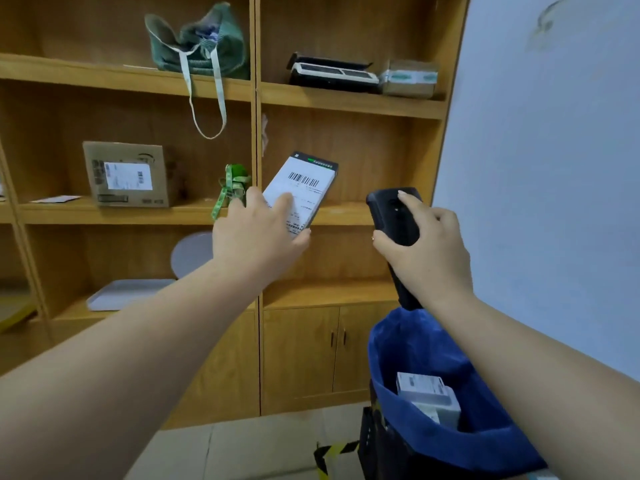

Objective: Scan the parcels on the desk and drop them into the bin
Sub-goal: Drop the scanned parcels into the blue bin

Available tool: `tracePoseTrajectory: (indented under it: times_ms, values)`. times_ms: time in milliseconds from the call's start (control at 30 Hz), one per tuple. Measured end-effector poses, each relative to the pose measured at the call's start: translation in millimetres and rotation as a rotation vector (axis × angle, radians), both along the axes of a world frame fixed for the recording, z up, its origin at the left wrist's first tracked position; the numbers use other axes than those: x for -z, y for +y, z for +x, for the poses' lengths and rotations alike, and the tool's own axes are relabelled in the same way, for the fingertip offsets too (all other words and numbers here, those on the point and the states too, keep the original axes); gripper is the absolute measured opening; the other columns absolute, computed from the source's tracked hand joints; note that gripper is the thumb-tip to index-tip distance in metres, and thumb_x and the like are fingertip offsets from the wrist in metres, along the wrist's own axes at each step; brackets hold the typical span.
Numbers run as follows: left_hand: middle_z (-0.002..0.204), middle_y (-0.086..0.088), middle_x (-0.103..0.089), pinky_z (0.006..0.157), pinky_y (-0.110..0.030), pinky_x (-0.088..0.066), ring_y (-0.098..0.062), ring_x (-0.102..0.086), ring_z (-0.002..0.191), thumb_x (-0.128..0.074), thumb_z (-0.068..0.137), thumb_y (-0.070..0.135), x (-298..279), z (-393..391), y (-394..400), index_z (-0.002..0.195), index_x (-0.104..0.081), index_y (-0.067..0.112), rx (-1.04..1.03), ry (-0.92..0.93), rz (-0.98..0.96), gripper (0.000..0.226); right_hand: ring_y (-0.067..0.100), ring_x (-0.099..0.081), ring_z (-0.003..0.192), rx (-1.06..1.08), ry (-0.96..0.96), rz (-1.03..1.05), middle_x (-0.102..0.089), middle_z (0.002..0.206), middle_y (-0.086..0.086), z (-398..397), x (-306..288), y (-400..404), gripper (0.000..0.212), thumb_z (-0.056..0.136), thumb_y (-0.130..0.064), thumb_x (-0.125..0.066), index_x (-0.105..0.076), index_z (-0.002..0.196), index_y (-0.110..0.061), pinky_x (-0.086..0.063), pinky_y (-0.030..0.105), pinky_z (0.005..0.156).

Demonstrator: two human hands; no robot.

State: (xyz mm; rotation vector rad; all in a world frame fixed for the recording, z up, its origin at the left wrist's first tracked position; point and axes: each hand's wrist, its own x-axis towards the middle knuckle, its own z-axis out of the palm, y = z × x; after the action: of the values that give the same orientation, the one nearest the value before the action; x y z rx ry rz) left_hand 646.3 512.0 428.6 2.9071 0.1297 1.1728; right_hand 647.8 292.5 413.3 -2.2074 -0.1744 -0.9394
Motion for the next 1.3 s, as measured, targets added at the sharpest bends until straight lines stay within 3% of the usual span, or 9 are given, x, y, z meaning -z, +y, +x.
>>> tracePoseTrajectory:
  times_ms: [233, 600, 833, 1067, 1300]
  values:
    - [0.126, -0.010, -0.044, 0.067, -0.036, -0.039, -0.031, -0.048, 0.108, -0.042, 0.091, 0.067, 2, 135, -8, 0.137, -0.037, 0.033, 0.052, 0.069, -0.024, 0.058, 0.011, -0.044, 0.105, 0.029, 0.076, -0.017, -0.040, 0.134, -0.001, 128, -1, -3, 0.068, 0.088, -0.051, -0.065, -0.038, 0.149, -0.042, -0.035, 0.024, 0.083]
    - [0.133, -0.010, -0.042, 0.070, -0.036, -0.038, -0.033, -0.047, 0.115, -0.042, 0.091, 0.067, 13, 349, -26, 0.144, -0.033, 0.034, 0.353, 0.116, 0.061, 0.063, 0.020, -0.055, 0.112, 0.327, 0.141, 0.109, -0.041, 0.131, -0.001, 277, 26, -17, 0.067, 0.088, -0.050, -0.064, -0.038, 0.149, -0.044, -0.037, 0.024, 0.085]
    - [0.133, -0.010, -0.040, 0.075, -0.038, -0.036, -0.034, -0.045, 0.116, -0.042, 0.092, 0.064, 31, 437, -102, 0.142, -0.035, 0.032, 0.697, 0.182, 0.104, 0.060, 0.018, -0.055, 0.106, 0.621, 0.222, 0.202, -0.040, 0.130, -0.004, 303, 49, -54, 0.065, 0.087, -0.048, -0.065, -0.040, 0.147, -0.047, -0.037, 0.025, 0.084]
    - [0.130, -0.011, -0.040, 0.071, -0.036, -0.035, -0.035, -0.046, 0.112, -0.042, 0.092, 0.063, 82, 488, -209, 0.141, -0.033, 0.033, 0.929, 0.283, 0.139, 0.058, 0.016, -0.051, 0.094, 0.912, 0.285, 0.307, -0.038, 0.125, -0.008, 296, 88, -126, 0.064, 0.087, -0.047, -0.064, -0.039, 0.146, -0.048, -0.036, 0.025, 0.083]
    - [0.135, -0.013, -0.032, 0.093, -0.043, -0.041, -0.036, -0.042, 0.112, -0.039, 0.094, 0.061, 165, 521, -313, 0.152, -0.018, 0.041, 1.101, 0.507, 0.186, 0.066, 0.020, -0.048, 0.090, 1.110, 0.369, 0.476, -0.033, 0.121, -0.006, 304, 176, -203, 0.065, 0.089, -0.045, -0.064, -0.037, 0.149, -0.047, -0.036, 0.027, 0.080]
